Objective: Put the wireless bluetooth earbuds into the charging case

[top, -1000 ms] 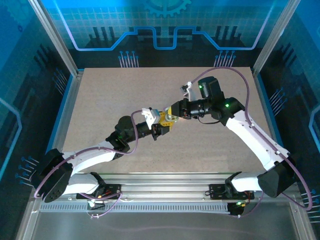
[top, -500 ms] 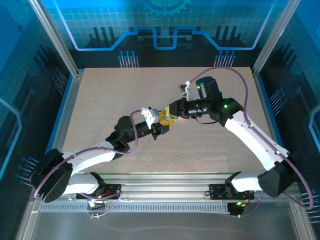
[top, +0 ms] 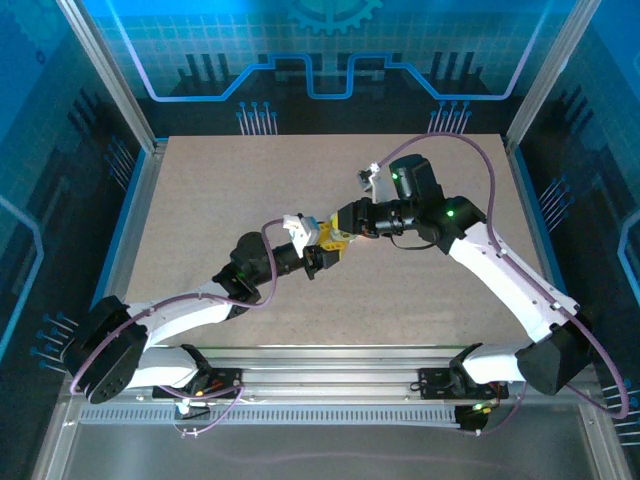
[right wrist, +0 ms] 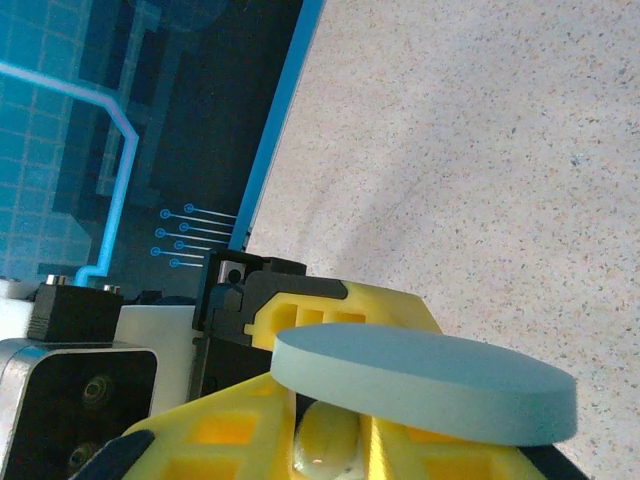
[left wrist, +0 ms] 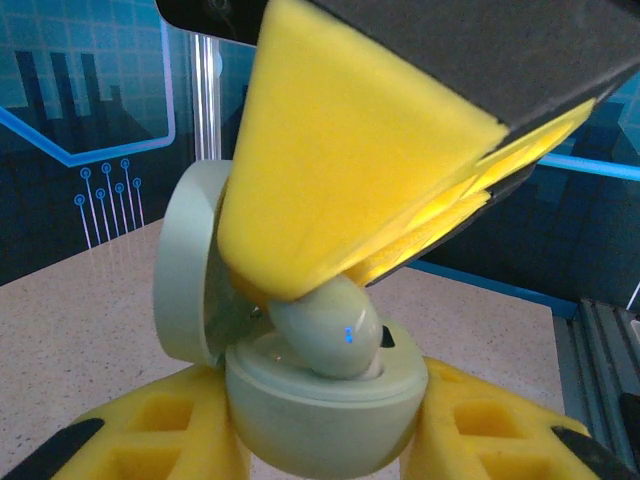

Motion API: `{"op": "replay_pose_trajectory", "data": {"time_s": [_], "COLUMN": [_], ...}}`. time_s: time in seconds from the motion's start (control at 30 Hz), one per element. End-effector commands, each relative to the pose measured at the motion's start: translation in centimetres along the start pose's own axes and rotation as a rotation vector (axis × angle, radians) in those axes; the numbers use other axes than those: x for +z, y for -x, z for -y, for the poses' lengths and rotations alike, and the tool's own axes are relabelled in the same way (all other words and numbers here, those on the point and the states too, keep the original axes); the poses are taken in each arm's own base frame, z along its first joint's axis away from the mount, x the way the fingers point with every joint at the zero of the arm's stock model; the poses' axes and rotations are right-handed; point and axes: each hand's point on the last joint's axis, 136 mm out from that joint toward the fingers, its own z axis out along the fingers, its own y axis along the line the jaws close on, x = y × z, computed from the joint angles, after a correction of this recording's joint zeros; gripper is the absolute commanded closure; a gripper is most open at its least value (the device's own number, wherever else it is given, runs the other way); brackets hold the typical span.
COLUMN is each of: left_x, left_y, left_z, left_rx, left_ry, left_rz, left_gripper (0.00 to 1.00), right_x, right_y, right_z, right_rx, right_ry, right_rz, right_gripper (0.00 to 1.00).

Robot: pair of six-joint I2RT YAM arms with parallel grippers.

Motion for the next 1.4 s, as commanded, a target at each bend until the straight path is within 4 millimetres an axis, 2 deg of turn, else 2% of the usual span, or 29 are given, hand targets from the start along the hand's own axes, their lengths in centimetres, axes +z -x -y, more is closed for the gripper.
{"op": "replay_pose_trajectory", "data": {"time_s": [0.0, 0.33, 0.7, 1.0, 1.2, 1.37], "left_x": [-0.1, -0.1, -0.2, -0.3, -0.6, -0.8], "left_y": [4.5, 4.5, 4.0, 3.7, 3.8, 3.9], "left_z": [1.0, 1.1, 1.1, 1.1, 1.3, 1.9], "left_rx": [0.031, 0.032, 0.04, 0.049, 0.069, 0.085], "left_ry": [-0.032, -0.037, -0.038, -0.033, -0.039, -0.069], "left_rz": [0.143, 0.144, 0.13, 0.122, 0.12, 0.123], "left_gripper": [0.67, 0.67, 0.67, 0.67, 0.67, 0.67], "right_x": [-0.4, -1.0, -2.3, -5.0, -7.8, -9.6], "right_y": [-0.4, -0.3, 0.2, 0.4, 1.2, 1.9], "right_z": [0.5, 0.1, -1.5, -3.9, -3.8, -1.5], "right_rx": [-0.02, -0.029, -0.058, -0.169, -0.205, -0.146], "right_ry": [-0.058, -0.062, -0.027, 0.035, 0.012, -0.064], "right_rz": [-0.004, 0.009, 0.046, 0.121, 0.261, 0.384], "right_gripper": [0.73, 0.68, 0.63, 0.61, 0.59, 0.55]}}
